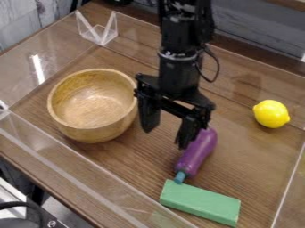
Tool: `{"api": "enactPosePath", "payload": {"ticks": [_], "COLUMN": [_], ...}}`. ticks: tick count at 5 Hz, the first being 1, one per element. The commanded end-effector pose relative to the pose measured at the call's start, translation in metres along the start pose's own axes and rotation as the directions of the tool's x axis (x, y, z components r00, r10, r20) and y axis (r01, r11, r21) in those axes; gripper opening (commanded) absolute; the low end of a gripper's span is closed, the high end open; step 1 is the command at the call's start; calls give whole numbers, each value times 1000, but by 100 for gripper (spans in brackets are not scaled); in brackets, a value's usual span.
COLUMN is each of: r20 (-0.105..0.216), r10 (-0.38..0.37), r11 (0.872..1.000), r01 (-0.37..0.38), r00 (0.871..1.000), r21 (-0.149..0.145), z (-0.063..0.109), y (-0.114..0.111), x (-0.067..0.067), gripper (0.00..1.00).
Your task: Put the purple eggplant in the brown bowl
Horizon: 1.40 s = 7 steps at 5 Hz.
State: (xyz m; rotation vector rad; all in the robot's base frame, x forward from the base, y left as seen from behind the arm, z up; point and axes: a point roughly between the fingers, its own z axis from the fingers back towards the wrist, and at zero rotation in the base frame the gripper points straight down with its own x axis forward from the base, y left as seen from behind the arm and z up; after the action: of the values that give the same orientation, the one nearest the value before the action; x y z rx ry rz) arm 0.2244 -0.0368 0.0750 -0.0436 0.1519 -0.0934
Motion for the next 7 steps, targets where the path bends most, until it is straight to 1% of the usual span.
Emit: {"api": "enactPosePath", "payload": {"ticks": [1, 2, 3, 6, 7], "r20": [66, 82, 89, 93, 94], "r10": [-16, -22, -23, -19, -16], "r11": [1000, 1000, 1000, 1000, 1000], "r01": [17, 23, 24, 21, 18], "r00": [998, 996, 996, 996, 995], "r21": [-8, -12, -15, -19, -21], "z": [5, -4, -12, -30, -33], "y": [-8, -13, -16, -23, -24], "x": [1, 3, 5, 10, 12], "gripper": [100, 100, 100, 100, 100]}}
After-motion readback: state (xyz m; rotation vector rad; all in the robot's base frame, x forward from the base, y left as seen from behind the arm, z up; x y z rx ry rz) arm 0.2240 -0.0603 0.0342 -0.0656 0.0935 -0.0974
